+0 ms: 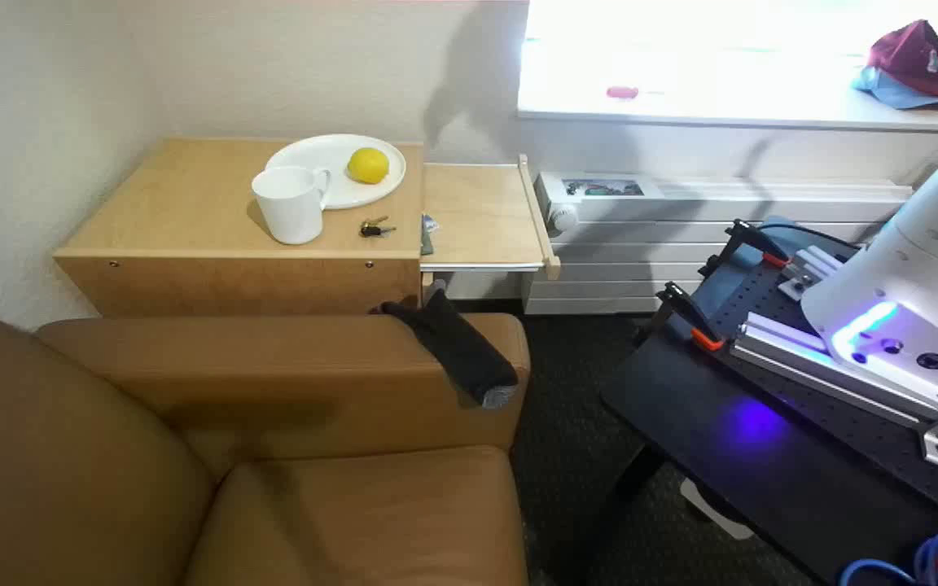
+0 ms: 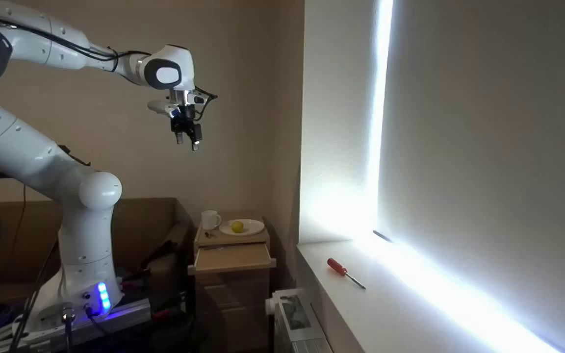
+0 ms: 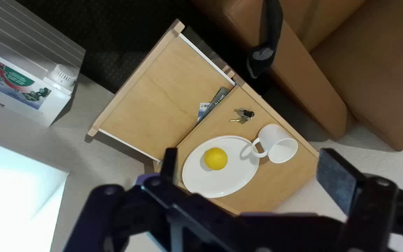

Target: Move the lemon from the plate to the pullout table

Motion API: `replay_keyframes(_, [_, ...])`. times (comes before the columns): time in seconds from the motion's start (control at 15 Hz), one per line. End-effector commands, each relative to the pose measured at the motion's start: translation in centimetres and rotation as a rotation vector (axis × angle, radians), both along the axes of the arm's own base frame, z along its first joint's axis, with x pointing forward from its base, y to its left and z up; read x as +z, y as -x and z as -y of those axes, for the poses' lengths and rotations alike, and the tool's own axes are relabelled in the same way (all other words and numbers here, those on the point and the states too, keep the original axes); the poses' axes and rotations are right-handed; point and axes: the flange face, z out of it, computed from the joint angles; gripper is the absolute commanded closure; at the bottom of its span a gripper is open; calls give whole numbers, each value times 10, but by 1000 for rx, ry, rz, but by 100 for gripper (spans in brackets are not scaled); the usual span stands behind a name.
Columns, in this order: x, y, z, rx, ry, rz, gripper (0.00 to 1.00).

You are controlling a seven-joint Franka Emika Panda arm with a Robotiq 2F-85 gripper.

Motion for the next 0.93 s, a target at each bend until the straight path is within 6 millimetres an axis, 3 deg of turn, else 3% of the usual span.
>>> replay_keyframes(0.0, [1,0,0,0,0,-1,0])
replay_keyframes(0.27, [-4,-3,0,-3,39,11,0])
replay_keyframes(0.4, [-37,-24,-10,-79,142,40,0])
replay_keyframes(0.73, [-126,-60,-78,-241,238,7,0])
replay_keyframes(0.87, [-149,-72,-99,-306,236,-66,0])
